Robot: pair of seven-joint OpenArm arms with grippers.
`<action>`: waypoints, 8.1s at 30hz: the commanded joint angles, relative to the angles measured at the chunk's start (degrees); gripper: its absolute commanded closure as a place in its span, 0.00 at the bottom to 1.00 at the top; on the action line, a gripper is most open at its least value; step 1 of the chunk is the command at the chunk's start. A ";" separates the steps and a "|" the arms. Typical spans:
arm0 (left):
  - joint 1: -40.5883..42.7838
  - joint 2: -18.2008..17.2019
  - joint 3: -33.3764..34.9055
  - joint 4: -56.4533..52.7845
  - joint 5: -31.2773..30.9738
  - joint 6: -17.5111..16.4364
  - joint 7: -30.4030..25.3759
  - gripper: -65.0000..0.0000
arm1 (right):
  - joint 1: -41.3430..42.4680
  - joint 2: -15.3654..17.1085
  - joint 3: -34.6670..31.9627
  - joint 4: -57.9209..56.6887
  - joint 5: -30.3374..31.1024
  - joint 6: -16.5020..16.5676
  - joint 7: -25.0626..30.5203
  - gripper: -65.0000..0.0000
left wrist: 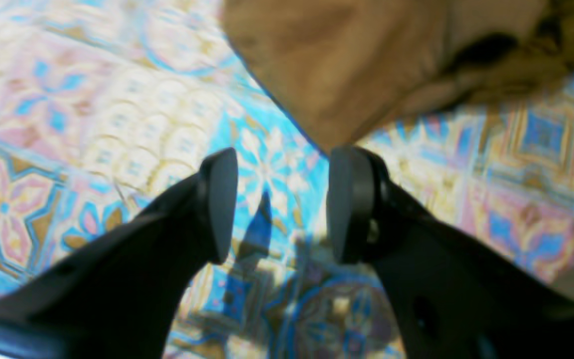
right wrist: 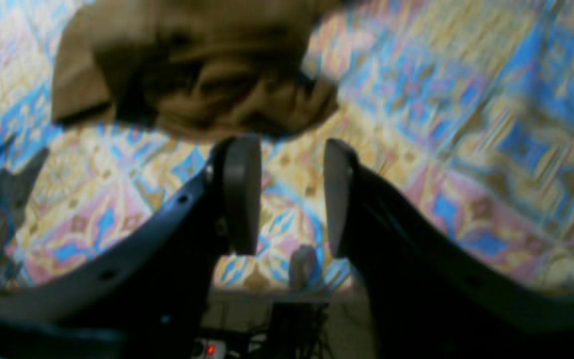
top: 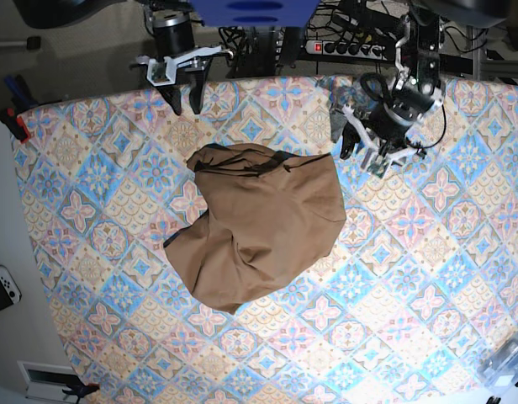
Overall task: Layout the t-shirt on the table in an organized manner, then fold the t-shirt properly
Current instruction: 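Reach the left gripper down and grasp the brown t-shirt's edge, then lift and drag the grasped shirt edge away from the crumpled pile, then grasp the opposite shirt edge with the right gripper, then lift the shirt with both grippers and shake it out flat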
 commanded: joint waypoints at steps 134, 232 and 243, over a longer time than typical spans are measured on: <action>-8.92 4.97 -30.47 -8.88 9.59 -19.66 17.88 1.00 | 32.89 6.36 -11.24 -15.29 0.27 0.27 -27.73 1.00; -9.27 4.79 -13.07 -8.79 9.95 -19.57 23.86 1.00 | 44.06 10.49 0.72 -23.99 15.57 13.99 -43.20 1.00; -20.79 9.45 -11.31 -8.53 9.77 -19.48 35.11 1.00 | 44.50 10.49 17.07 -15.81 15.92 13.99 -47.51 1.00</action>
